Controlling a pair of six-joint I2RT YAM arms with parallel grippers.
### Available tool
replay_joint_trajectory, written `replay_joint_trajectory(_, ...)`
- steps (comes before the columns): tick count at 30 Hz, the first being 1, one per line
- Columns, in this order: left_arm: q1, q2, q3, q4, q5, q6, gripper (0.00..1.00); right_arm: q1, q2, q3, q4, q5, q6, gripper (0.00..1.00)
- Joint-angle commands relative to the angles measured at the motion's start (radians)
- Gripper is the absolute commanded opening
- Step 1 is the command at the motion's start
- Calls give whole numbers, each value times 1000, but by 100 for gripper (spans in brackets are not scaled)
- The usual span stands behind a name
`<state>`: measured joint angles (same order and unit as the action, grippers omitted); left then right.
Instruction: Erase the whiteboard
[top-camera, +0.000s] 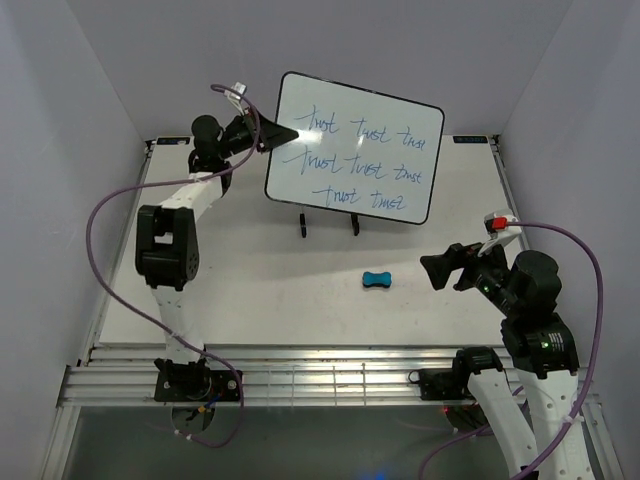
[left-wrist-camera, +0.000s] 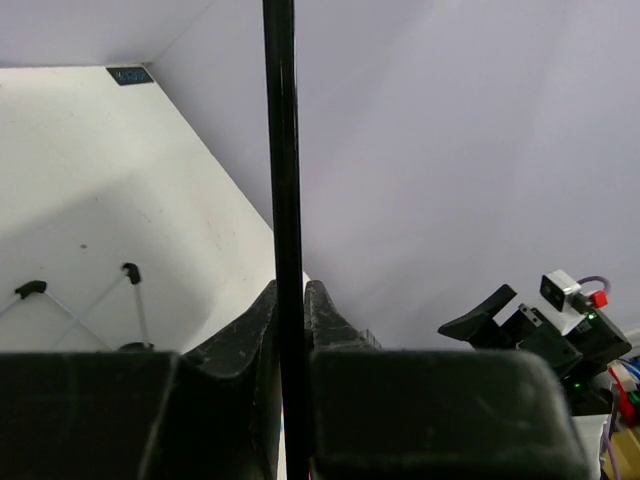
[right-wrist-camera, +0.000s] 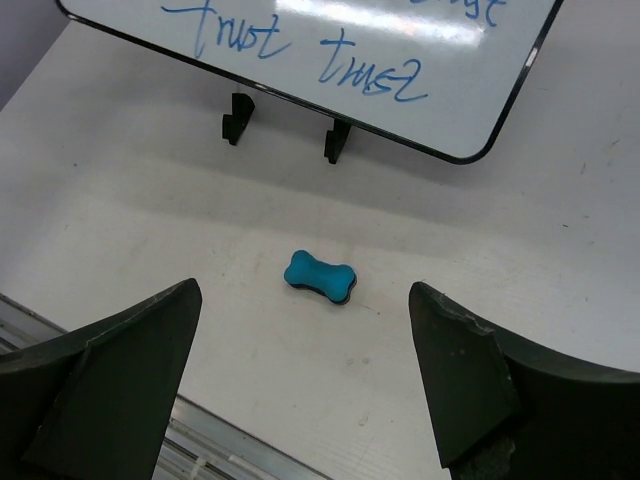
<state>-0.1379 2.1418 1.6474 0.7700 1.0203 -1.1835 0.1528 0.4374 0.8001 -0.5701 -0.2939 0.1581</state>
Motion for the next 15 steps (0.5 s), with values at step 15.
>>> replay_joint_trajectory(15,172,-1244,-664,-711,-409,448,0,13,80,134,-102,156,32,90)
